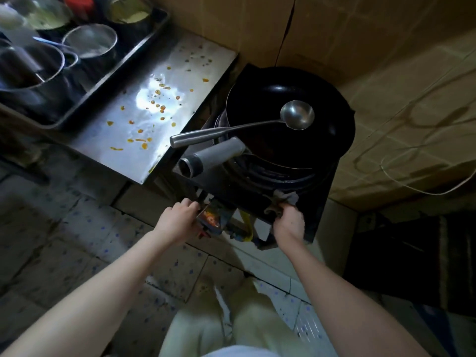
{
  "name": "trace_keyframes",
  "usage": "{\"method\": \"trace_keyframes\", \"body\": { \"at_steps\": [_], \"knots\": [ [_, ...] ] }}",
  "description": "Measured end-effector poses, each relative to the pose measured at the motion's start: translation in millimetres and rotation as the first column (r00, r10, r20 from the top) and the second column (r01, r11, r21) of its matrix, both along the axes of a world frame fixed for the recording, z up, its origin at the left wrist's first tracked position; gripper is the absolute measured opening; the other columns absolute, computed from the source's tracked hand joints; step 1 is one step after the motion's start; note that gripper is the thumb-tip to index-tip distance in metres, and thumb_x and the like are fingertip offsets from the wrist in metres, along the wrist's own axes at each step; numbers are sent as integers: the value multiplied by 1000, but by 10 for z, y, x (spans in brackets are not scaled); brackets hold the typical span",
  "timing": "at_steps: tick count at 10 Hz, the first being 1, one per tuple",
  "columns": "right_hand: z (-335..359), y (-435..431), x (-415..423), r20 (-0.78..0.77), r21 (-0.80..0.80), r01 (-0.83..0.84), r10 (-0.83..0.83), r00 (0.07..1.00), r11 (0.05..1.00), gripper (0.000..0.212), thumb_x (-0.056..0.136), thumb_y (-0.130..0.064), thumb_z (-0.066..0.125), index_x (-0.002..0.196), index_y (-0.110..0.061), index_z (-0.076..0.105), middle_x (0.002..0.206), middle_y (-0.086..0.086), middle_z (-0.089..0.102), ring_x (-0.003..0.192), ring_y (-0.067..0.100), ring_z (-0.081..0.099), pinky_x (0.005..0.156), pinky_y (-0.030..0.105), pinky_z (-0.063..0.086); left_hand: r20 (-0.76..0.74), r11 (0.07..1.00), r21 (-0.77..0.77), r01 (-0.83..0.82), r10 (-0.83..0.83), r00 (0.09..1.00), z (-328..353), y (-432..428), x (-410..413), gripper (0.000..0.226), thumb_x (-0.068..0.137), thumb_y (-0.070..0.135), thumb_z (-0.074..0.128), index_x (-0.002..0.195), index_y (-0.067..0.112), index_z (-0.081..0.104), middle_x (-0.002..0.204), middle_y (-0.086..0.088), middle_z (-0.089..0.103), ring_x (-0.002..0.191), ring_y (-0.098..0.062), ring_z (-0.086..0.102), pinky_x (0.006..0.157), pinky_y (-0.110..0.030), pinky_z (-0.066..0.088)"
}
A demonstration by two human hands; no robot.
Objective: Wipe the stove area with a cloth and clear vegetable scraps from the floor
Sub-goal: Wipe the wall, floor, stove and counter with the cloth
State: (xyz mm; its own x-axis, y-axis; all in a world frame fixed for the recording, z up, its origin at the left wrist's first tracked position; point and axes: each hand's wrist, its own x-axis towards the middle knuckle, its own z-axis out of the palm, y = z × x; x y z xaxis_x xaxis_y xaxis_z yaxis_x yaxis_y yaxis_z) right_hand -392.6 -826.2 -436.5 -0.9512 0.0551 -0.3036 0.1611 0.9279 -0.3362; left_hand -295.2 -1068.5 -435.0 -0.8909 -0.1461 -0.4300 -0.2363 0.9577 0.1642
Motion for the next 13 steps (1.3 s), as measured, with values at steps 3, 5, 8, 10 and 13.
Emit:
{"method": "trace_keyframes", "body": {
  "at_steps": [3, 5, 8, 10, 13],
  "knots": [
    [-68, -598, 54, 25, -208, -40, 46, 999, 977, 29, 88, -8, 56, 114, -16, 62, 114, 10, 63, 104, 26, 60, 87, 38, 53, -61, 989, -8, -150, 149, 987, 82, -330, 2, 41, 92, 20, 47, 132, 20, 44, 126, -7, 47, 108, -28, 53, 81, -36, 43],
    [-50, -989, 44, 42, -294, -125, 144, 989, 947, 34, 88, -6, 52, 122, -4, 54, 121, 17, 56, 114, 32, 51, 96, 35, 40, -109, 990, -12, -139, 137, 985, 175, -795, -175, 39, 90, 19, 48, 129, 17, 46, 127, -8, 49, 106, -29, 54, 75, -34, 42],
    [-69, -2112, 142, 139, -352, 210, -171, 975, 912, 37, 89, -14, 55, 124, -2, 50, 121, 17, 57, 112, 30, 55, 91, 27, 45, -138, 998, 61, 27, -19, 990, 282, -1914, -585, 35, 93, 18, 47, 128, 15, 48, 126, -9, 49, 101, -32, 56, 79, -38, 46],
    [-17, -2685, -51, -6, -168, 203, -207, 978, 965, 32, 91, -5, 51, 122, -10, 57, 119, 12, 55, 111, 28, 50, 93, 36, 44, -97, 985, 52, 163, -157, 983, 345, -2379, -797, 39, 93, 17, 47, 132, 16, 46, 134, -6, 47, 106, -30, 57, 79, -37, 49],
    [-166, -2808, -152, 57, -152, 115, -107, 993, 982, 34, 93, -18, 47, 126, -18, 54, 118, 5, 55, 100, 22, 55, 77, 25, 40, -68, 956, 37, 290, -288, 955, 376, -2353, -1077, 40, 96, 17, 44, 136, 16, 42, 139, -5, 43, 118, -26, 50, 89, -36, 45]
  ]
}}
